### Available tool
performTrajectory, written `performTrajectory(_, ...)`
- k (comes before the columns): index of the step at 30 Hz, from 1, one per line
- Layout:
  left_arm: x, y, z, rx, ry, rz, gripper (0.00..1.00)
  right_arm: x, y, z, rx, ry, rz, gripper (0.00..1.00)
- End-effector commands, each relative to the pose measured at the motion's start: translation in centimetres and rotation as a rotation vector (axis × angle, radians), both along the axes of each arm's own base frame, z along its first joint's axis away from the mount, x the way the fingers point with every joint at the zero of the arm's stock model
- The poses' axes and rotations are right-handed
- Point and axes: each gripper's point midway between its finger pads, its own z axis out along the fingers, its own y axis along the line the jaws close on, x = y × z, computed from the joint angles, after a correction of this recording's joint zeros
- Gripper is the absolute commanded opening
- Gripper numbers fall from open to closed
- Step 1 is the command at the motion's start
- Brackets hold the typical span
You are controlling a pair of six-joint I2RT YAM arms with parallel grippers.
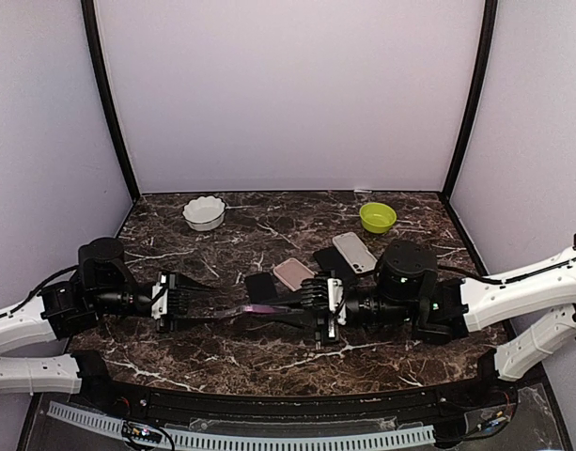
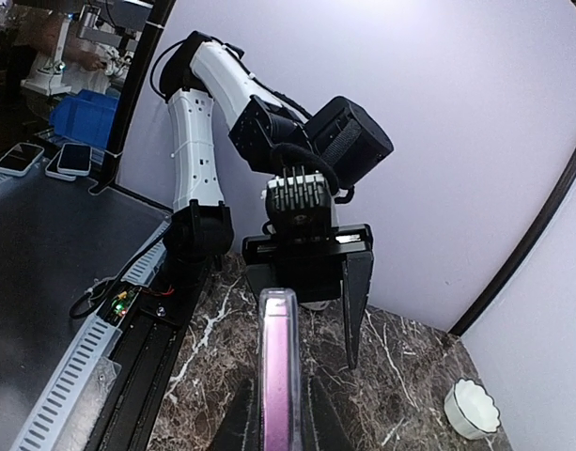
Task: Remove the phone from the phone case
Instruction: Pick up the top left corner of the phone case, then remove the bottom left corner of the phone case.
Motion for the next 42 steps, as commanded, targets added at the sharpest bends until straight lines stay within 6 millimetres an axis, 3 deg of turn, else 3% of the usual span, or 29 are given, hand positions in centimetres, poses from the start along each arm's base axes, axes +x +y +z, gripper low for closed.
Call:
performTrajectory(1, -0.4, 0.0, 1.0, -0.071, -0.002, -0.003, 0.53, 0.9, -2.4, 7.6, 0.265, 0.02, -0.037, 0.0)
performTrajectory(9, 0.1, 0.1, 1.1, -0.125, -0.014, 0.032, 0.55, 1.6, -3.9, 9.2, 0.308, 0.064, -0.06, 0.0)
performTrajectory(16, 0.1, 0.0, 2.1, -0.211, -0.007, 0.04, 0.55, 2.7, -5.1, 12.9, 0.464, 0.156, -0.06, 0.0)
performTrajectory(22, -0.3, -0.2, 5.9, -0.396, 0.017, 0.014, 0.53, 3.1, -6.6, 16.8, 0.641, 0.246, 0.002, 0.0)
performTrajectory(24, -0.5, 0.0, 8.0, -0.494, -0.002, -0.002, 0.52, 3.0, -6.5, 17.8, 0.665, 0.257, 0.025, 0.0)
performTrajectory(30, -1.4, 0.4, 11.9, -0.649, 0.012, -0.062, 0.49, 3.5, -7.2, 20.2, 0.785, 0.342, 0.063, 0.0)
performTrajectory(36, -2.1, 0.9, 15.5, -0.774, 0.034, -0.113, 0.45, 3.4, -7.3, 21.2, 0.838, 0.409, 0.125, 0.0)
performTrajectory(42, -2.6, 1.2, 17.6, -0.843, 0.063, -0.164, 0.43, 3.5, -7.0, 21.3, 0.845, 0.442, 0.149, 0.0)
